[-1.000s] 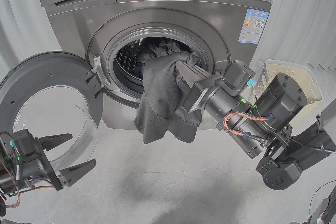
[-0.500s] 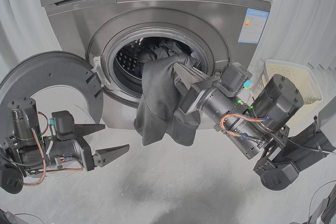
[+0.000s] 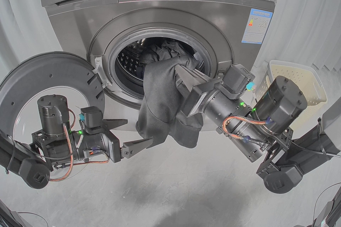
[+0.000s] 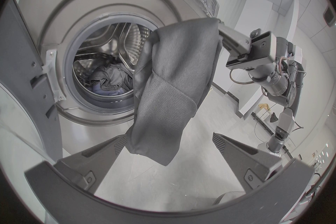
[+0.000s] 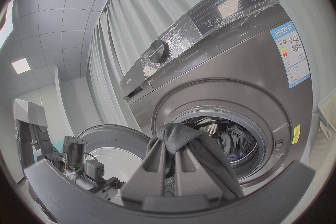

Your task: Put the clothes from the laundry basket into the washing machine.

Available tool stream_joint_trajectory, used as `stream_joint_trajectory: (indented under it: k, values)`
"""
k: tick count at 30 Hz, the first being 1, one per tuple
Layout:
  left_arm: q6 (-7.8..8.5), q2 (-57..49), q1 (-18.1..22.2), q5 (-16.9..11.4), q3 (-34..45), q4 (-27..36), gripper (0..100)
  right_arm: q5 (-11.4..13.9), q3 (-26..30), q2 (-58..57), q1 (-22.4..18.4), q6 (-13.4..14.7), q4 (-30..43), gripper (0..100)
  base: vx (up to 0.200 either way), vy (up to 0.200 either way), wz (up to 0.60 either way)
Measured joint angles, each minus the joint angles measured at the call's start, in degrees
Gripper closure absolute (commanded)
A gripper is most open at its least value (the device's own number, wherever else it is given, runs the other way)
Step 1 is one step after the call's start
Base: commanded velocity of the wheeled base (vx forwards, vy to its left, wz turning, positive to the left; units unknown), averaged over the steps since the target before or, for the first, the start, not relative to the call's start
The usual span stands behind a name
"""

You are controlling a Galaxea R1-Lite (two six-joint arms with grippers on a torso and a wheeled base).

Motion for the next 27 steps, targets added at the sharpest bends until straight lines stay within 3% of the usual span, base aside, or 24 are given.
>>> stream_joint_trajectory:
  k: [9, 20, 21, 27]
  values:
    - [-0.57, 7.0, -0.8, 0.4, -3.2, -3.4, 0, 0.0, 0.0, 0.2, 0.3, 0.0, 0.0, 100, 0.000, 0.000, 0.00]
    - [-0.88, 12.8, -2.6, 3.5, -7.8, -5.4, 0, 0.0, 0.1, 0.3, 0.3, 0.1, -0.2, 100, 0.000, 0.000, 0.00]
    - [-0.88, 13.3, -2.7, 4.1, -8.2, -5.7, 100, 0.0, 0.1, 0.3, 0.4, 0.0, -0.5, 100, 0.000, 0.000, 0.00]
    - [-0.88, 15.0, -3.5, 4.9, -9.0, -7.6, 100, 0.0, 0.3, 0.3, 0.4, 0.0, -0.8, 100, 0.000, 0.000, 0.00]
